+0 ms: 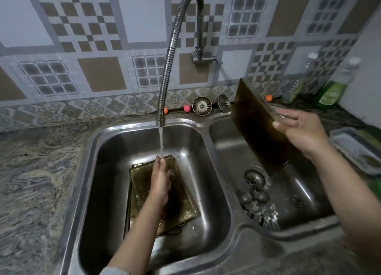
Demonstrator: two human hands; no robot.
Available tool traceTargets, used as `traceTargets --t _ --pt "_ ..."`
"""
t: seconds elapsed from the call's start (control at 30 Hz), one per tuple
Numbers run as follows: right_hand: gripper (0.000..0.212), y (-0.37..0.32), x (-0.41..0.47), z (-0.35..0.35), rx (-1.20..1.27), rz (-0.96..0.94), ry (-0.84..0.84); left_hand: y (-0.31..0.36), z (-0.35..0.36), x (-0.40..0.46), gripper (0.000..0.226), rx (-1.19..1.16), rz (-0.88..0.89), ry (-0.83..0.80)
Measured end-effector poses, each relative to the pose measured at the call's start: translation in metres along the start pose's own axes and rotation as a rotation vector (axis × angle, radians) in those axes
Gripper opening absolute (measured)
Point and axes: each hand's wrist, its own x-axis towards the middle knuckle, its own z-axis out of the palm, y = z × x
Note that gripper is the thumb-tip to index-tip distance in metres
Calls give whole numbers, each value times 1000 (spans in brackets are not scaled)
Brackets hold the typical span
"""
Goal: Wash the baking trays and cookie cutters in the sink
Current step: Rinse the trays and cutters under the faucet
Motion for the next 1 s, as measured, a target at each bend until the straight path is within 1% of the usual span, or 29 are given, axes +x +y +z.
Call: traceTargets --t 0.07,0.17,0.3,0.37,0.47,0.63,0.7,0.77,0.8,0.93,1.0 --pt "44 22 -3 10 -171 3 2 -3 1 1 50 4 -15 7" --pt "42 61 -10 33 -340 36 21 -7 0 6 49 -15 -35 6" --pt "37 112 -14 65 -479 91 56 -9 -3 10 51 -24 -39 25" --pt "38 132 -15 79 -510 116 48 -12 -6 13 52 -21 -44 32" --pt "41 159 -15 95 -478 138 46 -15 -8 16 51 -14 -65 45" --pt "36 198 -10 109 -302 310 29 -20 -8 16 51 -19 -86 52" --pt "35 203 -9 111 -211 378 53 -23 -10 18 52 -18 -88 60" --pt "35 197 -8 114 -146 385 78 -26 -15 21 52 -21 -90 78" --pt "36 189 -7 116 -110 353 81 -27 -17 22 51 -19 -95 86" --pt "38 134 -23 130 45 120 37 -30 -22 23 50 7 -114 90" --pt "36 105 -40 147 96 -7 -8 -28 -24 19 38 20 -89 89"
